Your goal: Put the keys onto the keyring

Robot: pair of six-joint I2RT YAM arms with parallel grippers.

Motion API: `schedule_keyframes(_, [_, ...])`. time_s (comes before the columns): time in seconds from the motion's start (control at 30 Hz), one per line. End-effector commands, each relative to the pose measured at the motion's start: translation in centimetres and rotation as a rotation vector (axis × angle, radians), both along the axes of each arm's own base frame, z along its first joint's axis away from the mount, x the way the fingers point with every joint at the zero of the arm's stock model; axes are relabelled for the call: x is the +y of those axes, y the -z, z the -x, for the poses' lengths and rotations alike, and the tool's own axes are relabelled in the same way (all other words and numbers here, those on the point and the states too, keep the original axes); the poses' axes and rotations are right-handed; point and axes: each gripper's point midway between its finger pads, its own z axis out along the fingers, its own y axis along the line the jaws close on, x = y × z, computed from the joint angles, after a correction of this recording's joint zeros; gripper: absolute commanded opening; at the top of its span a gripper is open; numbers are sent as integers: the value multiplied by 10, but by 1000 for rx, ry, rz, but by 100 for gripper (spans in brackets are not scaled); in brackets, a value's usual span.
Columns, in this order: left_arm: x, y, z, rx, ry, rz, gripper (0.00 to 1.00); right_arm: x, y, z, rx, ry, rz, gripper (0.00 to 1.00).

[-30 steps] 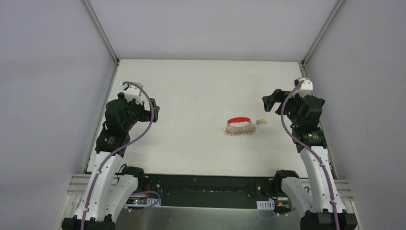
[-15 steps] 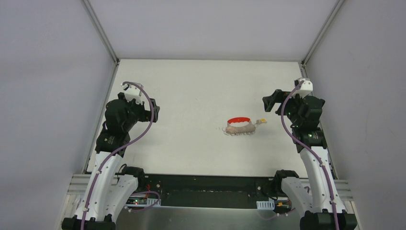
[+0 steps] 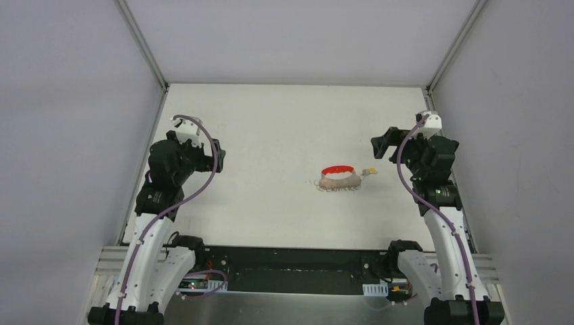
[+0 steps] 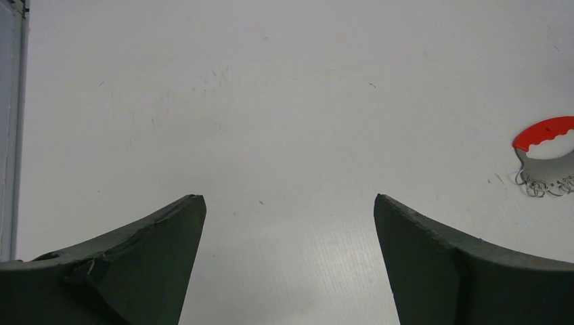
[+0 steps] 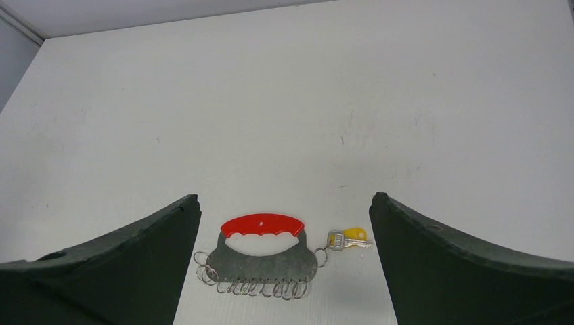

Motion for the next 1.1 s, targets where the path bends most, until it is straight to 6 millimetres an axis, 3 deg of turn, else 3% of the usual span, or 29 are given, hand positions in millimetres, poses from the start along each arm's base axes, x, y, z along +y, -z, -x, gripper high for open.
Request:
schedule_keyframes(0.0, [-2, -2, 0, -14, 21, 4, 99, 0, -10, -1, -32, -3, -12, 100])
schedule_keyframes(1.07, [0, -1, 0, -14, 19, 6, 99, 0, -9, 0, -28, -3, -12, 100])
